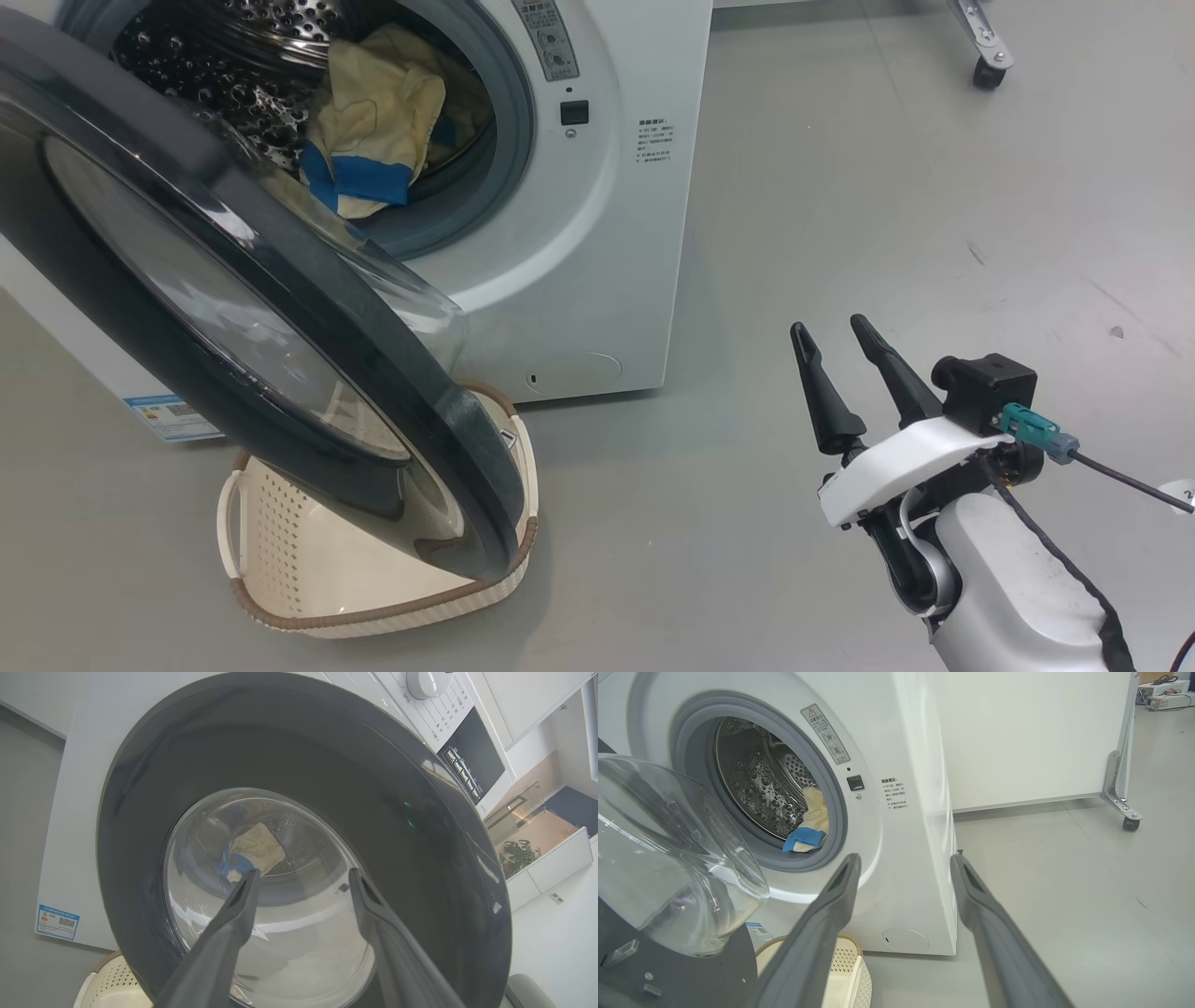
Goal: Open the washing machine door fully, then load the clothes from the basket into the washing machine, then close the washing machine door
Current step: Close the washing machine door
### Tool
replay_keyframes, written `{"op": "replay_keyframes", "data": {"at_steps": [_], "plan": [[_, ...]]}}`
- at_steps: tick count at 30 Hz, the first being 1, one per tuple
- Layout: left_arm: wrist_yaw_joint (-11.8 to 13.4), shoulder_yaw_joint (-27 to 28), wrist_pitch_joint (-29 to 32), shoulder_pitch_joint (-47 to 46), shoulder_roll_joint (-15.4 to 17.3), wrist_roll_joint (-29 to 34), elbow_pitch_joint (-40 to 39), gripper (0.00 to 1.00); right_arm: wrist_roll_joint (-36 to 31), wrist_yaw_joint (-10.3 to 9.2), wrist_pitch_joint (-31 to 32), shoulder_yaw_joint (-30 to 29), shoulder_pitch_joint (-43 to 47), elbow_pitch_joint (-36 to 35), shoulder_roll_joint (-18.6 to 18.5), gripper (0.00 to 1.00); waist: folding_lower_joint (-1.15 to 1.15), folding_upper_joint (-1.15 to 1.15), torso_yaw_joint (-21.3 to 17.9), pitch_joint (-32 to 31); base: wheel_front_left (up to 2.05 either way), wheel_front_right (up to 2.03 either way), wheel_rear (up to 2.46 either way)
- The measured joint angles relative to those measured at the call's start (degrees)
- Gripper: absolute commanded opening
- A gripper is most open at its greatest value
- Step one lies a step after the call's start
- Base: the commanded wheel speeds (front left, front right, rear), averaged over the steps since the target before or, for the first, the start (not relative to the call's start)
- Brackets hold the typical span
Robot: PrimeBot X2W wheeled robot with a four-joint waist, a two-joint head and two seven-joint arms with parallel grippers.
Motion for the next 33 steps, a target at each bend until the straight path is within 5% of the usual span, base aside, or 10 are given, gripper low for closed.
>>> {"op": "replay_keyframes", "data": {"at_steps": [15, 33], "plan": [[0.0, -6.0, -18.8, 8.1, -1.0, 13.3, -1.4, 1.00, -0.5, 0.00, 0.0, -0.3, -0.1, -0.3, 0.1, 1.00, 0.00, 0.00, -0.3, 0.8, 0.00, 0.00, 0.00], [-0.2, -16.8, -41.2, 13.9, 1.3, 27.2, 7.0, 1.00, -1.1, 0.30, 0.0, -0.3, -0.1, -0.2, 0.4, 1.00, 0.00, 0.00, -0.8, 0.9, 0.00, 0.00, 0.00]]}}
